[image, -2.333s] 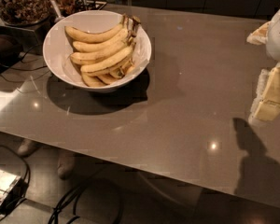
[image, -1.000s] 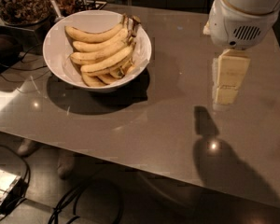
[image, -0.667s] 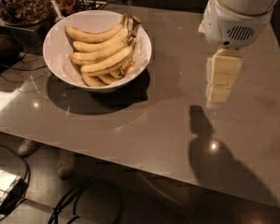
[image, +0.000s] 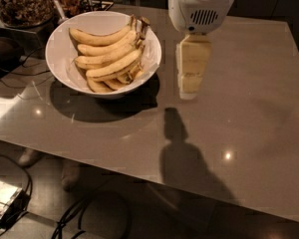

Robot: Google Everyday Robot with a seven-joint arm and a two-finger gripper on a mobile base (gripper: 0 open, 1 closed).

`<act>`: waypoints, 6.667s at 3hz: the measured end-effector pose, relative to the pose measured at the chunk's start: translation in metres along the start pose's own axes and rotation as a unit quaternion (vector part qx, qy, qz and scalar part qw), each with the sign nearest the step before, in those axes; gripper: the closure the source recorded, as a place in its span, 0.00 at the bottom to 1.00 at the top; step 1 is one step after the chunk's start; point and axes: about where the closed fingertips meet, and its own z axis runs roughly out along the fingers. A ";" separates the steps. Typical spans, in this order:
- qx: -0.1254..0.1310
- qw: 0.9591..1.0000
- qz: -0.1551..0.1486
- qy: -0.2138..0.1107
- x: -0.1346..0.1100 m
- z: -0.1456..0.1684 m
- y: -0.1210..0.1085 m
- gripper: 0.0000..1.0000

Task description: Pick banana from white bowl

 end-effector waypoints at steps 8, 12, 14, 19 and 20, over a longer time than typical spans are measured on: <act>-0.046 0.988 -0.150 0.013 -0.110 0.077 -0.058 0.20; -0.064 0.982 -0.175 0.014 -0.125 0.094 -0.060 0.32; -0.077 0.981 -0.176 0.019 -0.125 0.108 -0.059 0.40; -0.107 0.981 -0.161 0.028 -0.114 0.136 -0.050 0.85; -0.107 0.981 -0.161 0.028 -0.114 0.136 -0.050 1.00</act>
Offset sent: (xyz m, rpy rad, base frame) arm 0.0298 0.0740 -0.0184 -0.1324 0.0346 0.1795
